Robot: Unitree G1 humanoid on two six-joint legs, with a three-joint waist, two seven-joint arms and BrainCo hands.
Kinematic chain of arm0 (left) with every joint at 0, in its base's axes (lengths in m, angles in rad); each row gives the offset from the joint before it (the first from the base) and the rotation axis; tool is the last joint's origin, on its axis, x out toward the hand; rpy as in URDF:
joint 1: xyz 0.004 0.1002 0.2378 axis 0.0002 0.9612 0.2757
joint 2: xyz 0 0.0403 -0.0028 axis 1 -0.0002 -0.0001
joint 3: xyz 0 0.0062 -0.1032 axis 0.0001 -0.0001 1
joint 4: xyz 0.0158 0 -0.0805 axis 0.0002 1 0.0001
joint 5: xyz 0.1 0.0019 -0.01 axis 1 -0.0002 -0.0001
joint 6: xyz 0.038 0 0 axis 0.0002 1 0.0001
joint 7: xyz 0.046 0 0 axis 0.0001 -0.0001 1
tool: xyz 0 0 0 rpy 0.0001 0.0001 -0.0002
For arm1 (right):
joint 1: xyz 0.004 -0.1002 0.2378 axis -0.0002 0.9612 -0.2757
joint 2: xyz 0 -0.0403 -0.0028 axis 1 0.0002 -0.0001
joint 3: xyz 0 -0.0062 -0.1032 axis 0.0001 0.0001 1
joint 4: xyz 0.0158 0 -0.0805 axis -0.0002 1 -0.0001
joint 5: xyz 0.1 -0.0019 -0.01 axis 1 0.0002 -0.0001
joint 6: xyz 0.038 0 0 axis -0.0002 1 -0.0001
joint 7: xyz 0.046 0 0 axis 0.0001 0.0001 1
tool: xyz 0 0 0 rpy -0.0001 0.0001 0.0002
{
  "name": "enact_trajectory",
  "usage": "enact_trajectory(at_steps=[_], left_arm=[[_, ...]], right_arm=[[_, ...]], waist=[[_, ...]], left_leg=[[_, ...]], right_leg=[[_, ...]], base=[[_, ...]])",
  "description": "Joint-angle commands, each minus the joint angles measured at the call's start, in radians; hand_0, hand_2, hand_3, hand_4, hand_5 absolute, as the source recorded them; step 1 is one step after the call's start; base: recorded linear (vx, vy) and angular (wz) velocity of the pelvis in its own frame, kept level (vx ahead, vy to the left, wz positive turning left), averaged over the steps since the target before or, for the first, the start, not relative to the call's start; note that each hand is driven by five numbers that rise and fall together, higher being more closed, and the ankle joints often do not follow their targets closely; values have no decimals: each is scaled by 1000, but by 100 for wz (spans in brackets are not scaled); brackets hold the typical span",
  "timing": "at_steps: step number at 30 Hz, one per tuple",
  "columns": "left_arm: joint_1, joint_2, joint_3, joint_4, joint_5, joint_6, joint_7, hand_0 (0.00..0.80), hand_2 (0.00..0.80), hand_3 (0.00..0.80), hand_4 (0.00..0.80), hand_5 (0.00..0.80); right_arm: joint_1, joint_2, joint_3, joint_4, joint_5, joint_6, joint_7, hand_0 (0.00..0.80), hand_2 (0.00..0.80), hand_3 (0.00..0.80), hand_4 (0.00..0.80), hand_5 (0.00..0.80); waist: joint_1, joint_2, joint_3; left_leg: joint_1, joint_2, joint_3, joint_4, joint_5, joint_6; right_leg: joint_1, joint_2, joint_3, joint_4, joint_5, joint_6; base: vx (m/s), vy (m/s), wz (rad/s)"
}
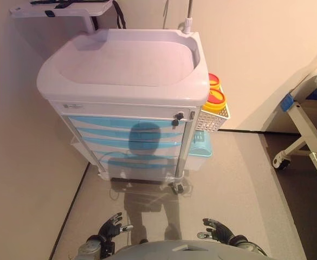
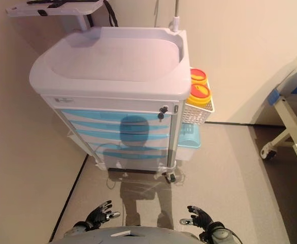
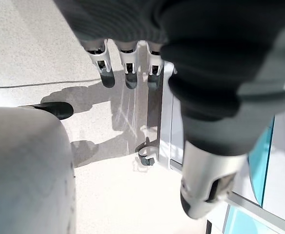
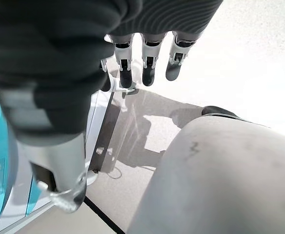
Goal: Open the drawer and pick up the medicine
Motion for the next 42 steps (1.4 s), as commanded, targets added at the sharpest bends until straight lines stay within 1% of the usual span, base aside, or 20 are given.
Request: enact_trajectory(at_steps=[1,6,9,10,12,13,14,15,17,19,22,23,26,28,29,31,34,36,38,42], left_arm=[[-58,-25,16,56,-48,-7,-2,0,0,0,0,0],[-62,-20,46,54,-130,-24,28,0,0,0,0,0],[-64,-13,71,51,-194,-14,20,0,0,0,0,0],[-74,-7,79,49,-236,-19,10,0,0,0,0,0],[-89,0,89,58,-256,-48,-1,0,0,0,0,0],[-100,4,84,62,-296,17,-5,0,0,0,0,0],[-116,8,94,78,-289,-63,-15,0,0,0,0,0],[-133,17,96,82,-312,-82,-21,0,0,0,0,0],[-167,26,115,67,-348,-106,-32,0,0,0,0,0],[-198,25,119,33,-369,-91,-14,0,0,0,0,0],[-247,26,89,-34,-353,-104,22,0,0,0,0,0],[-253,27,85,-44,-357,-104,27,0,0,0,0,0],[-296,54,89,-129,-476,-78,27,0,0,0,0,0],[-317,75,111,-184,-603,-79,-24,0,0,0,0,0],[-321,78,114,-195,-630,-82,-38,0,0,0,0,0],[-357,106,130,-256,-721,-78,-56,0,0,0,0,0],[-394,121,132,-294,-811,-96,-85,0,0,0,0,0],[-434,122,139,-327,-938,-99,-146,0,0,0,0,0],[-481,134,145,-361,-1049,-99,-172,0,0,0,0,0],[-591,163,175,-372,-1185,-97,-228,0,0,0,0,0]], right_arm=[[-46,17,10,37,-9,-17,1,0,0,0,0,0],[-55,10,23,29,-38,-8,11,0,0,0,0,0],[-60,-2,30,24,-63,-8,19,0,0,0,0,0],[-71,-9,42,17,-56,-9,15,0,0,0,0,0],[-86,-9,52,15,-23,-25,4,0,0,0,0,0],[-100,-9,60,11,1,-36,-5,0,0,0,0,0],[-125,-5,68,5,32,-49,-17,0,0,0,0,0],[-144,-3,62,4,44,-58,-19,0,0,0,0,0],[-171,3,69,-22,72,-70,-37,0,0,0,0,0],[-192,6,75,-51,88,-66,-54,0,0,0,0,0],[-226,-8,72,-89,109,-45,-92,0,0,0,0,0],[-230,-10,70,-93,110,-41,-96,0,0,0,0,0],[-249,-48,67,-122,111,-20,-113,0,0,0,0,0],[-250,-74,60,-139,123,-8,-115,0,0,0,0,0],[-249,-77,58,-141,127,-5,-116,0,0,0,0,0],[-244,-95,57,-153,140,-7,-114,0,0,0,0,0],[-233,-102,57,-157,159,0,-110,0,0,0,0,0],[-222,-105,62,-158,152,-3,-104,0,0,0,0,0],[-214,-107,72,-158,151,-12,-95,0,0,0,0,0],[-207,-104,100,-185,170,-14,-91,0,0,0,0,0]], waist=[[6,-17,-5],[12,-20,19],[14,-21,39],[18,-22,57],[27,-27,82],[32,-29,105],[40,-33,139],[44,-36,165],[46,-41,224],[44,-45,262],[32,-43,291],[30,-42,291],[7,-37,319],[-8,-38,338],[-10,-39,341],[-24,-47,360],[-38,-54,372],[-54,-57,380],[-68,-62,386],[-90,-80,394]], left_leg=[[0,-41,16,3,-74,19],[-17,-48,13,28,-80,27],[-32,-50,10,37,-81,31],[-57,-51,7,52,-80,33],[-104,-52,3,75,-78,40],[-134,-52,0,90,-74,44],[-174,-52,-3,110,-69,50],[-200,-51,-1,126,-68,53],[-265,-47,12,171,-59,56],[-338,-46,30,222,-53,59],[-452,-50,52,303,-55,63],[-466,-50,55,315,-57,63],[-537,-41,76,378,-73,64],[-571,-37,86,420,-91,64],[-578,-36,88,427,-95,64],[-622,-27,104,469,-111,65],[-653,-21,113,501,-125,66],[-668,-21,113,520,-136,69],[-676,-19,118,532,-144,70],[-695,-9,129,566,-166,69]], right_leg=[[-35,-29,-22,13,54,74],[-52,-34,-15,35,49,70],[-67,-37,-11,46,49,69],[-93,-42,-9,67,46,67],[-145,-47,-10,108,40,64],[-183,-49,-13,138,39,62],[-229,-53,-16,176,36,60],[-260,-55,-18,202,33,58],[-334,-61,-18,260,37,58],[-408,-65,-12,308,40,57],[-519,-61,5,366,44,48],[-533,-61,7,373,43,48],[-608,-52,20,417,38,37],[-639,-51,28,434,38,33],[-645,-51,30,436,38,33],[-686,-47,36,459,41,30],[-716,-44,44,480,40,29],[-733,-34,61,498,37,25],[-742,-24,73,505,37,22],[-755,-12,85,521,29,17]], base=[[62,19,2],[47,50,0],[30,71,1],[-63,61,1],[-154,19,3],[-255,-14,13],[-282,-38,22],[-243,-52,24],[-185,-9,22],[-150,39,17],[-118,70,-10],[-119,105,-19],[-83,127,-20],[-51,98,-29],[-74,78,-27],[-79,55,-25],[-34,26,-26],[-2,27,-25],[8,-3,-22],[13,-38,-16]])
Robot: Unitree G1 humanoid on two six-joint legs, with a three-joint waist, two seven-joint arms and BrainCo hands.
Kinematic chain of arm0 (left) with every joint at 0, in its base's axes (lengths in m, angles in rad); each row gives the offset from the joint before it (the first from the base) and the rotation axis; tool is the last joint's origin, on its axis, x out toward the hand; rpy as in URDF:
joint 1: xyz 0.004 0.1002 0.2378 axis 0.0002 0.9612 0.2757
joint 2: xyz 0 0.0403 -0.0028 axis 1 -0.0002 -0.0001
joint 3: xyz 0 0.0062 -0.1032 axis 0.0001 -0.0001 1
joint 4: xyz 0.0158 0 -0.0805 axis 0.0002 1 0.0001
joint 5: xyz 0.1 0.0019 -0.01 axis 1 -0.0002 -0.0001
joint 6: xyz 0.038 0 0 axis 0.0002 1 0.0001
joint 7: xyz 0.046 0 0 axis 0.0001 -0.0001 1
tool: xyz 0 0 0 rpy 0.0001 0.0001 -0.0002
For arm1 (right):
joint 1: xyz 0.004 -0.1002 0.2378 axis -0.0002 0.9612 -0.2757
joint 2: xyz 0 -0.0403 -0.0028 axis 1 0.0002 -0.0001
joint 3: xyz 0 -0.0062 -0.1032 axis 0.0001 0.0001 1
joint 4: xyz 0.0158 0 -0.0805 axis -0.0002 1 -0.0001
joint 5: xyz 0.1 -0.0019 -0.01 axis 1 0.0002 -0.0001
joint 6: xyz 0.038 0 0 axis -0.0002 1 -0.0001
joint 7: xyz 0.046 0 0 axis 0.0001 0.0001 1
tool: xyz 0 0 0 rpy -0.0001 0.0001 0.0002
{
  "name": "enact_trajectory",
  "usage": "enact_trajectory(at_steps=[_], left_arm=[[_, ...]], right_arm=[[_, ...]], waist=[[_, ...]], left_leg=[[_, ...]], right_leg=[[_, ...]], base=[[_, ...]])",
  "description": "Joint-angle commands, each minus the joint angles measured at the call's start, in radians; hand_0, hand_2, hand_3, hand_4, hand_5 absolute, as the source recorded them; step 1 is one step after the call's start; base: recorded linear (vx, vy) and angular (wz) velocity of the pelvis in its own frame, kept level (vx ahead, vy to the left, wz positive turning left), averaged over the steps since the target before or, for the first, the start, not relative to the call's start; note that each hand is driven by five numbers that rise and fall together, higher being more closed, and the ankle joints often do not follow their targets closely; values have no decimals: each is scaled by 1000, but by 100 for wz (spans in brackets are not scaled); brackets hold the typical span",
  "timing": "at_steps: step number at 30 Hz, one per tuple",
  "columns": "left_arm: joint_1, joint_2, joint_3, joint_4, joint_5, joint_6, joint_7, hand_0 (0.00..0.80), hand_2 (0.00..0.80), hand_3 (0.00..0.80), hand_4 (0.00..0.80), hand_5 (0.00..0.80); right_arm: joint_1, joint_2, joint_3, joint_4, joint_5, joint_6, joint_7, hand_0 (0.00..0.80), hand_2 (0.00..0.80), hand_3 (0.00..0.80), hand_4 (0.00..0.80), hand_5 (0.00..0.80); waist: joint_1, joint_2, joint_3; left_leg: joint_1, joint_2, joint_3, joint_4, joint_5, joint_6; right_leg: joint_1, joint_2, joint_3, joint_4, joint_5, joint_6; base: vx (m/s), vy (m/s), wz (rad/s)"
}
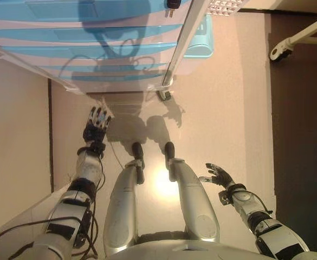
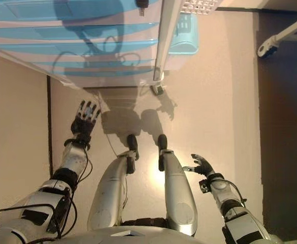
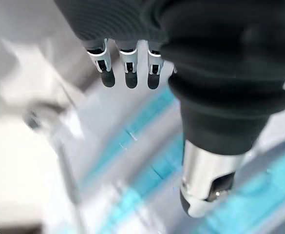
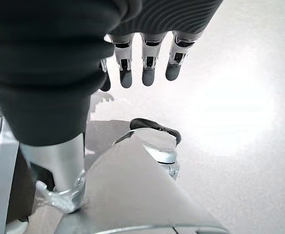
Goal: Open the drawer and pick up the medicine
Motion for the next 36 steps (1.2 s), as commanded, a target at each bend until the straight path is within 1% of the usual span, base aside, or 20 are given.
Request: enact_trajectory(at_steps=[1,4,5,9,14,18,21,24,26,30,32,33,36], left_arm=[[-45,50,55,-38,-155,-46,-82,0,0,0,0,0],[-123,79,75,-44,-238,-36,-104,0,0,0,0,0],[-171,94,84,-45,-286,-28,-98,0,0,0,0,0],[-305,139,83,-31,-360,-32,-104,0,0,0,0,0],[-428,194,72,-68,-451,-76,-104,0,0,0,0,0],[-517,224,52,-101,-524,-70,-177,0,0,0,0,0],[-548,216,32,-171,-562,-61,-256,0,0,0,0,0],[-549,201,18,-257,-553,-44,-318,0,0,0,0,0],[-540,188,11,-308,-502,-36,-343,0,0,0,0,0],[-521,181,-10,-406,-345,-30,-339,0,0,0,0,0],[-513,187,-15,-436,-290,-13,-339,0,0,0,0,0],[-512,197,-18,-465,-251,11,-333,0,0,0,0,0],[-508,209,-25,-501,-197,40,-324,0,0,0,0,0]], right_arm=[[85,-15,56,-71,28,-20,12,0,0,0,0,0],[92,-17,75,-85,36,-18,8,0,0,0,0,0],[96,-21,84,-90,49,-20,1,0,0,0,0,0],[103,-24,93,-86,88,-26,-1,0,0,0,0,0],[125,-28,119,-96,99,-43,-4,0,0,0,0,0],[130,-25,139,-87,106,-61,-1,0,0,0,0,0],[129,-22,154,-89,106,-64,1,0,0,0,0,0],[129,-23,157,-104,103,-55,-2,0,0,0,0,0],[130,-23,155,-109,94,-50,-3,0,0,0,0,0],[130,-27,145,-117,76,-40,-3,0,0,0,0,0],[133,-31,139,-120,71,-35,-1,0,0,0,0,0],[133,-32,134,-118,69,-32,-1,0,0,0,0,0],[137,-38,125,-113,65,-28,6,0,0,0,0,0]], waist=[[-23,-14,-48],[-37,-23,-46],[-45,-26,-44],[-69,-38,-42],[-88,-57,-37],[-94,-69,-33],[-93,-71,-27],[-89,-67,-20],[-86,-64,-15],[-77,-52,-8],[-73,-46,-6],[-69,-39,-9],[-63,-27,-16]], left_leg=[[-23,-29,-14,41,-68,8],[-25,-24,-9,55,-81,8],[-26,-21,-6,62,-87,7],[-27,-13,0,80,-104,5],[-23,-2,7,87,-115,2],[-20,3,11,82,-120,0],[-18,3,12,78,-122,-2],[-12,-1,11,71,-120,-4],[-3,-2,11,63,-117,-4],[20,-7,10,39,-106,-6],[40,-9,9,22,-101,-7],[60,-12,8,4,-96,-7],[97,-18,5,-28,-84,-9]], right_leg=[[-40,18,-30,-8,67,-6],[-40,25,-24,1,59,-9],[-41,26,-22,3,56,-11],[-40,33,-11,2,55,-13],[-32,41,-1,-16,60,-15],[-25,45,1,-33,64,-17],[-21,47,2,-38,63,-18],[-16,49,2,-37,61,-21],[-9,49,1,-39,59,-22],[8,48,1,-47,60,-22],[24,45,-1,-53,59,-21],[39,42,-2,-60,57,-19],[75,33,-5,-79,57,-15]], base=[[30,-51,-11],[43,-33,-19],[53,-25,-13],[57,-28,-5],[45,-28,-7],[24,-37,-3],[8,-23,-4],[0,0,0],[0,0,0],[0,0,0],[37,7,5],[45,4,6],[58,0,5]])
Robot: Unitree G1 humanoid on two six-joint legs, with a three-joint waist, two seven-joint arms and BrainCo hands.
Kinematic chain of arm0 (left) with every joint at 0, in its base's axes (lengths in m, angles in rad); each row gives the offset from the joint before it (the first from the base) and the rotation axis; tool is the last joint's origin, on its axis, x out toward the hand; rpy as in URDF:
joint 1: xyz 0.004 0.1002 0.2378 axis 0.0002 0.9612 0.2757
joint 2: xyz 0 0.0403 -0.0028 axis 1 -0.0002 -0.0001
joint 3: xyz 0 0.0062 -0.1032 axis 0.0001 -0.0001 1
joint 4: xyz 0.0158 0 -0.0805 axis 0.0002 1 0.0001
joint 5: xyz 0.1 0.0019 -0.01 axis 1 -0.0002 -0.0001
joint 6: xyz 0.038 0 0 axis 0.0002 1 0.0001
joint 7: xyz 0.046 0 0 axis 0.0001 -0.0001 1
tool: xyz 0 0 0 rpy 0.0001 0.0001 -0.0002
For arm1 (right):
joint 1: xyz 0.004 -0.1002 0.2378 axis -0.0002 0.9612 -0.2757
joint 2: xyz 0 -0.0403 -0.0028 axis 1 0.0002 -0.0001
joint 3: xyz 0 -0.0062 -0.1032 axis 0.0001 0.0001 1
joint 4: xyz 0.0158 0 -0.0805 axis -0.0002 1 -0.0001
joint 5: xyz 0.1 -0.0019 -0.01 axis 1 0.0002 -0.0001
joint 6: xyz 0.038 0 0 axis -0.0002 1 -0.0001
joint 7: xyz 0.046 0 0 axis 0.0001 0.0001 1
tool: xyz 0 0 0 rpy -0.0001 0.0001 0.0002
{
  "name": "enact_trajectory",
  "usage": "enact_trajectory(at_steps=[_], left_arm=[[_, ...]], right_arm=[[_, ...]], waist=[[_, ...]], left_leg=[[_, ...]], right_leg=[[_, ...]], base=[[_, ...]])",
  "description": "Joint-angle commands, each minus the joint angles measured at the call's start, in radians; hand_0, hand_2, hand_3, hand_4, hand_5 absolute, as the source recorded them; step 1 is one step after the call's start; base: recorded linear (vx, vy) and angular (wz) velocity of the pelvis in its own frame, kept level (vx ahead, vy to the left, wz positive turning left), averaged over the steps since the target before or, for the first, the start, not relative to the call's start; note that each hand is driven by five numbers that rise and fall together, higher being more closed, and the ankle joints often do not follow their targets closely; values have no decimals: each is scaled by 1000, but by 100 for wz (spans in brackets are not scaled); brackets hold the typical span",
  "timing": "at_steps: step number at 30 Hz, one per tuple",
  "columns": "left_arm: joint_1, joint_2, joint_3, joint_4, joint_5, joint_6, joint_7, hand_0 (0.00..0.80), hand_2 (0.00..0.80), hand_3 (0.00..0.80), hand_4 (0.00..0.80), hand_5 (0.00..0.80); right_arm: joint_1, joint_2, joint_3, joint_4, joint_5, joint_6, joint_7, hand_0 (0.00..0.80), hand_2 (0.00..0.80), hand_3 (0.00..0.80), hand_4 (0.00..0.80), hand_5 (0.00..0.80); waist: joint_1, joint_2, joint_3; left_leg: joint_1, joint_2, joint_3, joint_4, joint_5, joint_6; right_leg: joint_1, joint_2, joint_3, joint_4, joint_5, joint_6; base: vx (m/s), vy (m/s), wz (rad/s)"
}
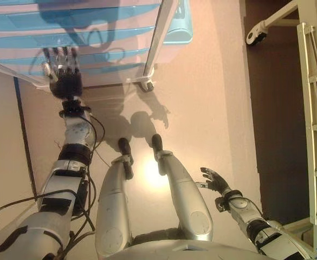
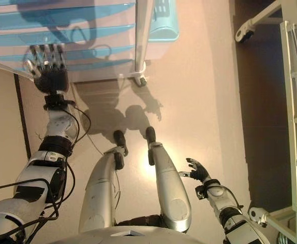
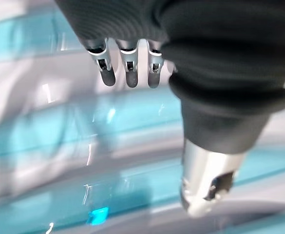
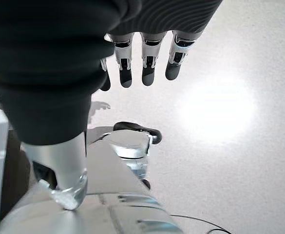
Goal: Open the drawer and pick up the medicine
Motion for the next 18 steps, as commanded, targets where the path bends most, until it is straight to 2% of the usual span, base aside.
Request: enact_trajectory(at_steps=[1,10,14,15,16,17,18], left_arm=[[-311,138,-99,-320,286,31,-199,0,0,0,0,0],[-337,164,-114,-316,266,77,-195,0,0,0,0,0],[-337,157,-121,-317,181,142,-344,0,0,0,0,0],[-334,149,-125,-324,165,155,-374,173,173,173,173,173],[-327,136,-131,-340,142,161,-413,631,631,631,631,631],[-321,126,-134,-355,123,164,-434,800,800,800,800,800],[-315,116,-137,-366,112,159,-446,800,800,800,800,800]], right_arm=[[59,-39,16,-47,-12,0,17,0,0,0,0,0],[69,-44,5,-33,-20,4,24,0,0,0,0,0],[73,-48,4,-21,-36,8,29,0,0,0,0,0],[73,-49,5,-15,-39,6,30,0,0,0,0,0],[73,-49,6,-12,-44,9,31,0,0,0,0,0],[74,-51,8,-14,-49,13,34,0,0,0,0,0],[75,-52,11,-15,-50,16,37,0,0,0,0,0]], waist=[[-12,57,-46],[-16,76,-92],[-20,80,-104],[-20,81,-106],[-20,82,-108],[-21,81,-110],[-21,79,-110]], left_leg=[[115,-45,-23,-57,-75,-13],[200,-63,-31,-105,-70,-18],[225,-67,-32,-113,-74,-16],[232,-68,-33,-117,-73,-16],[239,-69,-34,-122,-72,-16],[244,-68,-35,-125,-71,-16],[248,-67,-35,-128,-70,-17]], right_leg=[[87,8,-51,-68,28,-16],[177,-19,-46,-123,25,-9],[203,-24,-41,-131,22,-8],[210,-24,-39,-133,22,-8],[217,-24,-37,-136,21,-8],[223,-24,-35,-137,21,-7],[228,-23,-35,-137,20,-8]], base=[[67,1,10],[79,15,2],[57,26,-2],[46,29,0],[42,24,0],[36,17,-2],[0,0,0]])
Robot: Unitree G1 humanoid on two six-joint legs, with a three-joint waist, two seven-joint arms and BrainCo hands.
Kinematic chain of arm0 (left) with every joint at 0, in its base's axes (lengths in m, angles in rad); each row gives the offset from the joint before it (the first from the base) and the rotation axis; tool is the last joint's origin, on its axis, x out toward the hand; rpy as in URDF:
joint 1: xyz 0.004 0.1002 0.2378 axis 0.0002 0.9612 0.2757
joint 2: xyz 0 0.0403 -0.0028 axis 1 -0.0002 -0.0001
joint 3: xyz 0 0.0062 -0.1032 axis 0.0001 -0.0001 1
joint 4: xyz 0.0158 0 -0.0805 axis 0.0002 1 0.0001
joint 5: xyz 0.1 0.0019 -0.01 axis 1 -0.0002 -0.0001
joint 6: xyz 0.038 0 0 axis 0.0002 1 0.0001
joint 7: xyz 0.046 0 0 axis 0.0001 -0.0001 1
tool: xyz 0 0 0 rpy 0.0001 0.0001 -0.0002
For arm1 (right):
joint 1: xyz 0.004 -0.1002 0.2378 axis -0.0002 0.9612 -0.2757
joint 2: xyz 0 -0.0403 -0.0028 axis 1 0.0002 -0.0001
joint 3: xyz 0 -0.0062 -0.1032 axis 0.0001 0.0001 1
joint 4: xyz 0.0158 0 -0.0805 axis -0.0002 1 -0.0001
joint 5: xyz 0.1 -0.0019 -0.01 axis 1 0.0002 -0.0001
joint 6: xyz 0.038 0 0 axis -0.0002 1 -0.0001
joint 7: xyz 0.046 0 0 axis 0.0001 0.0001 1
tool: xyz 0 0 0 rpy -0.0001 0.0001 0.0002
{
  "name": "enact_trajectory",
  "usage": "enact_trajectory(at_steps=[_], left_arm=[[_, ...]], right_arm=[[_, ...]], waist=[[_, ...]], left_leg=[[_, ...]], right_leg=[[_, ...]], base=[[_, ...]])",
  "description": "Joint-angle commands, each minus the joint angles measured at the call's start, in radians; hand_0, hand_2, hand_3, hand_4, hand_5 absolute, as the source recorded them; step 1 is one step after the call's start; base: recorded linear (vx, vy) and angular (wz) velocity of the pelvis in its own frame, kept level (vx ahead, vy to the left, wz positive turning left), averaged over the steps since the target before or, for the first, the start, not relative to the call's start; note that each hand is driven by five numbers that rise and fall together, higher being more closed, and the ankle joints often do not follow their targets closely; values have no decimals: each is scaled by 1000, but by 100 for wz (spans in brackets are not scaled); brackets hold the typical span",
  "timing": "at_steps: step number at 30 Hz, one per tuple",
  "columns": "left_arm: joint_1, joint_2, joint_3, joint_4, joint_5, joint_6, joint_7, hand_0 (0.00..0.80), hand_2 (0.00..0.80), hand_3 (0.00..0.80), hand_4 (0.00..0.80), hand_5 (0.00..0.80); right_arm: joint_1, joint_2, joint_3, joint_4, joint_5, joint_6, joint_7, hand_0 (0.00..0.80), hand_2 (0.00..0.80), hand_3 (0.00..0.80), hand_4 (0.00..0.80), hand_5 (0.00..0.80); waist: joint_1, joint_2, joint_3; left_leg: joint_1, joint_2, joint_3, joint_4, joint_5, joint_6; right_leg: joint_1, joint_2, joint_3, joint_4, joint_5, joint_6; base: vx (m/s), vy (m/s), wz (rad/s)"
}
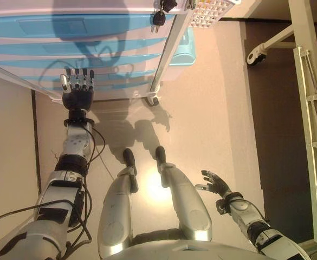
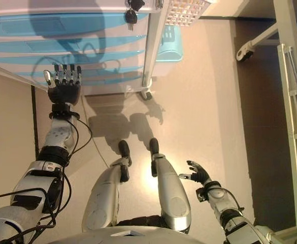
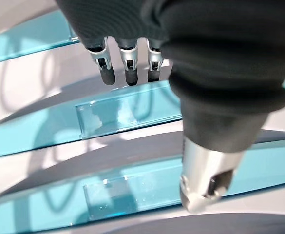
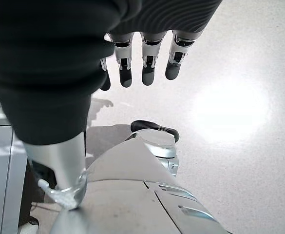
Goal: Open the drawer and pick up the medicine
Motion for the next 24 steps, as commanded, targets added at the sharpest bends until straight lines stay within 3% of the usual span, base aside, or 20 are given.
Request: enact_trajectory(at_steps=[1,9,15,18,24], left_arm=[[-416,89,-126,-375,69,-1,-539,800,800,800,800,800],[-403,20,-191,-404,-49,51,-819,800,800,800,800,800],[-291,-37,-217,-494,-37,61,-865,800,800,800,800,800],[-177,-76,-197,-538,-78,68,-856,800,800,800,800,800],[174,-214,-143,-526,-77,200,-852,800,800,800,800,800]], right_arm=[[66,-52,34,-12,-29,-5,26,0,0,0,0,0],[56,-30,75,-21,-37,4,29,0,0,0,0,0],[41,-22,81,-37,-60,20,21,0,0,0,0,0],[46,-15,66,-45,-84,21,19,0,0,0,0,0],[51,8,38,-43,-145,31,-4,0,0,0,0,0]], waist=[[-51,76,-112],[-43,31,-114],[-11,20,-106],[17,23,-105],[98,48,-102]], left_leg=[[22,-21,-53,75,-129,-24],[31,1,-63,65,-120,-33],[19,8,-92,86,-119,-46],[23,5,-114,84,-108,-54],[58,-5,-183,59,-82,-77]], right_leg=[[47,4,-38,-25,6,-13],[74,23,-45,-42,13,-12],[82,24,-76,-3,-17,-29],[95,21,-99,12,-28,-37],[159,8,-156,24,-66,-47]], base=[[0,0,0],[-27,-61,3],[-80,-46,10],[-55,-49,12],[-30,-62,9]])
